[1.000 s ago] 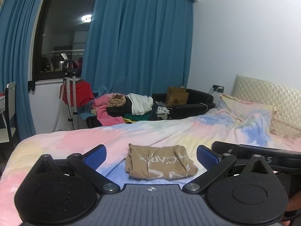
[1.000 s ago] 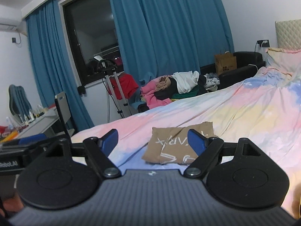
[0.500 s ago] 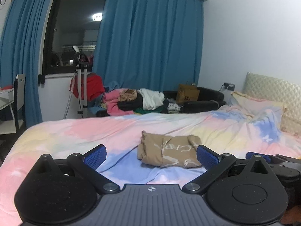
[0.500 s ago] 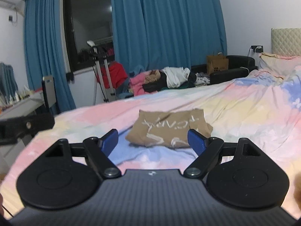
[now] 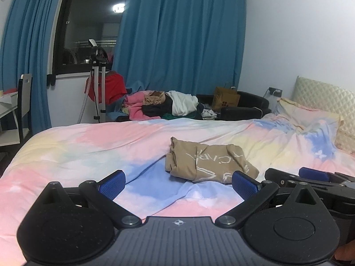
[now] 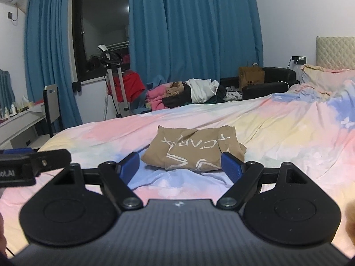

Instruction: Fold clothes

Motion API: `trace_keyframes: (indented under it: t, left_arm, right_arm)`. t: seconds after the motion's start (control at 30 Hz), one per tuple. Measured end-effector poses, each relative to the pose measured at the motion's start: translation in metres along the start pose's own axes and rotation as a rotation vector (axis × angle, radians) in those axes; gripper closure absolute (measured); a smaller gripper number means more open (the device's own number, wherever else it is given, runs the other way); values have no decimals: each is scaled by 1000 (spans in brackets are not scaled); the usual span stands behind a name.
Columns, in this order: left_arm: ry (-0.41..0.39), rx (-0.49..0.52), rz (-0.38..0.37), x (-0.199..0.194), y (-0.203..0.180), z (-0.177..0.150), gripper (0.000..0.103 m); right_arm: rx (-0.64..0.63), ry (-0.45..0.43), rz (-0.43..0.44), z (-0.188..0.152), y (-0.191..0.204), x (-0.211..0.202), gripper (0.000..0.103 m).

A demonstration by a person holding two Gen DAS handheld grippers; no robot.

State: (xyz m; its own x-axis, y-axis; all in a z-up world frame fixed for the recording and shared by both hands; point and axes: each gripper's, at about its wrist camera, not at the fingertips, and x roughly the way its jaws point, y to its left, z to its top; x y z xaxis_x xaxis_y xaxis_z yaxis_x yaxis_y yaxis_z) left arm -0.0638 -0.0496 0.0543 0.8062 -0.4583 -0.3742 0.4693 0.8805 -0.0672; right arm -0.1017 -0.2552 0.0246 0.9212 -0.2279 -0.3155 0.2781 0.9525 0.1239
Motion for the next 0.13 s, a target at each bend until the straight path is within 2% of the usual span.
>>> trace_keyframes:
  t: [0.13]
  left_arm:
    - [-1,-6,-6,-2,0,1,0]
  right_arm:
    - [-18,2,-2,-1,3,0,21]
